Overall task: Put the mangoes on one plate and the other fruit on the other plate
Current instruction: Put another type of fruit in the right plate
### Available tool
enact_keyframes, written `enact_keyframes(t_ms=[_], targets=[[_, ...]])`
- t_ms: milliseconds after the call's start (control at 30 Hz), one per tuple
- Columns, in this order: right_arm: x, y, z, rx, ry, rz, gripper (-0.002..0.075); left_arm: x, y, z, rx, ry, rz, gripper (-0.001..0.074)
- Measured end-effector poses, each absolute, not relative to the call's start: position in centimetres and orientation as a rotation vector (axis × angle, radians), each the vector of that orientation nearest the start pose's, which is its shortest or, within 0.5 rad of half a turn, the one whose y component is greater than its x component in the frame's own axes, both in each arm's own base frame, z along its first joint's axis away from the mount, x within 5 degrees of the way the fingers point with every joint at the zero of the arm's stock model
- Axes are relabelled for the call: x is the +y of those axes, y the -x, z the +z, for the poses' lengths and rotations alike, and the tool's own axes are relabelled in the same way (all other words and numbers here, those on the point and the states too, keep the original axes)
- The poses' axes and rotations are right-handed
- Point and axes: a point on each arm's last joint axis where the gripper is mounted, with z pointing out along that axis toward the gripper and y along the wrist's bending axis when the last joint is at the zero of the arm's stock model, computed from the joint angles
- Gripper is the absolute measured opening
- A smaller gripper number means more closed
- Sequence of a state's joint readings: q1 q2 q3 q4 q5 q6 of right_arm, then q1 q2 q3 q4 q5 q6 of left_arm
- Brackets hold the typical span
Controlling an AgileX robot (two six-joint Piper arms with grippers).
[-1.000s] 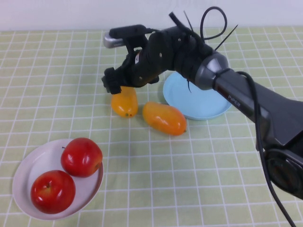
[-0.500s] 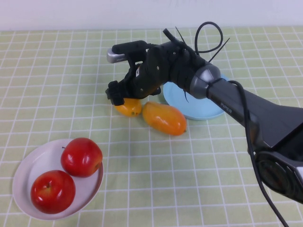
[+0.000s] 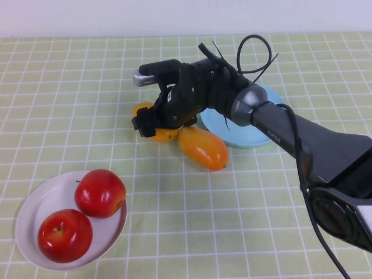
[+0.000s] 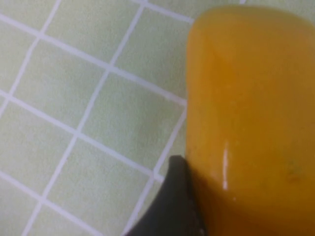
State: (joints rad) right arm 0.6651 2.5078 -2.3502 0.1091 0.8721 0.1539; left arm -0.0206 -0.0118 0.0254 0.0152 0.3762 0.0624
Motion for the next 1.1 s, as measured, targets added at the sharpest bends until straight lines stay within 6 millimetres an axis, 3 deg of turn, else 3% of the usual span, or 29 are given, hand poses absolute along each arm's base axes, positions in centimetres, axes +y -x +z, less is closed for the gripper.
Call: enact_keyframes(t_ms=[167,367,633,733,867,1100], targets=[[34.8,-43.1,20.7,2.509,0.609,0.456,0.0551,-0.1,-5.2,17.1,1.872,-0.087,0.044,0.0004],[33.7,-42.0,25.8,2.495,0.634,0.42,0.0551,-0.1,-5.2,17.1,1.872,-0.087,0.044,0.0004],[29.7,-40.4,32.8,2.47,0.614,0.248,0.0551,-0.1,-5.2,17.1,1.872,-0.087,0.044,0.0004],[27.3,-40.5,34.3,2.476,0.545,0.216,0.0551,-0.1,-5.2,17.1,1.872,-0.087,0.044,0.0004],[24.1,-41.2,33.7,2.547,0.473,0.157,0.0551,-0.1,-5.2,17.1,1.872,-0.087,0.044,0.0004],[21.4,-42.1,26.8,2.747,0.42,0.112,0.0551,-0.1,-5.2,17.1,1.872,-0.087,0.044,0.0004]])
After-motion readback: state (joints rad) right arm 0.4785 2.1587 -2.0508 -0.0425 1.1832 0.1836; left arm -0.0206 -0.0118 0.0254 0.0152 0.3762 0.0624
